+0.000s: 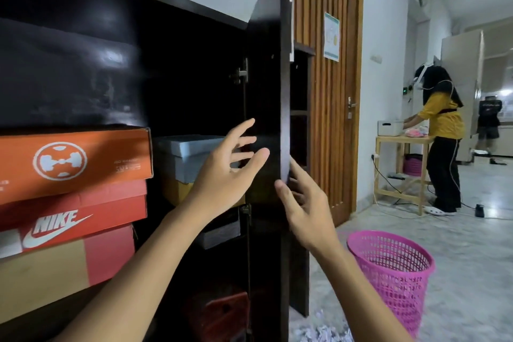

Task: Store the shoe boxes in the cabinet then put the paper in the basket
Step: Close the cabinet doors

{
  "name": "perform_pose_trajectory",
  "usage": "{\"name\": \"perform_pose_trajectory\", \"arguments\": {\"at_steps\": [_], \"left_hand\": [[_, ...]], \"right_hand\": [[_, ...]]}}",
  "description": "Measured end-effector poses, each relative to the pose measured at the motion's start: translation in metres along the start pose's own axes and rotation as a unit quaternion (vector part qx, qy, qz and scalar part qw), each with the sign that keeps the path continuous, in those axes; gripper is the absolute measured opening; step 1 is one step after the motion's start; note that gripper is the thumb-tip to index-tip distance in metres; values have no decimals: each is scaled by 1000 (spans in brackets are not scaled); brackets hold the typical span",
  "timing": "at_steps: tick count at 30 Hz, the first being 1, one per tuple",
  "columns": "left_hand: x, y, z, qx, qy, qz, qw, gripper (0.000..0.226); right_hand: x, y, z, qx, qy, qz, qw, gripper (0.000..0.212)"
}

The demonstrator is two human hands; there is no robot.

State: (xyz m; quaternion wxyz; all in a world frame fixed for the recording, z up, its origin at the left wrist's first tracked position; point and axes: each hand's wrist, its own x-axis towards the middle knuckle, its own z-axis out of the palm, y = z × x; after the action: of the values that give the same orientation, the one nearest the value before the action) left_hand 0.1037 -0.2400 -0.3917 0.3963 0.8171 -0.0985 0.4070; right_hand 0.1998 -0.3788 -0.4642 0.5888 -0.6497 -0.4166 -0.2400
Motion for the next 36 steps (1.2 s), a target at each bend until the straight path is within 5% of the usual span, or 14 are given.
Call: {"name": "perform_pose_trajectory", "arguments": {"at_steps": [8,26,36], "left_hand": [[4,-33,-57,102,149,21,983,67],[47,-137,-141,146,152,-72,975,68],[58,-166,-154,130,159,-78,976,63]], "right_hand": [[8,-21,113,-29,-65,-75,995,64],[59,2,239,-208,-149,-59,965,79],[68,31,267,-168,-158,-58,971,80]]}}
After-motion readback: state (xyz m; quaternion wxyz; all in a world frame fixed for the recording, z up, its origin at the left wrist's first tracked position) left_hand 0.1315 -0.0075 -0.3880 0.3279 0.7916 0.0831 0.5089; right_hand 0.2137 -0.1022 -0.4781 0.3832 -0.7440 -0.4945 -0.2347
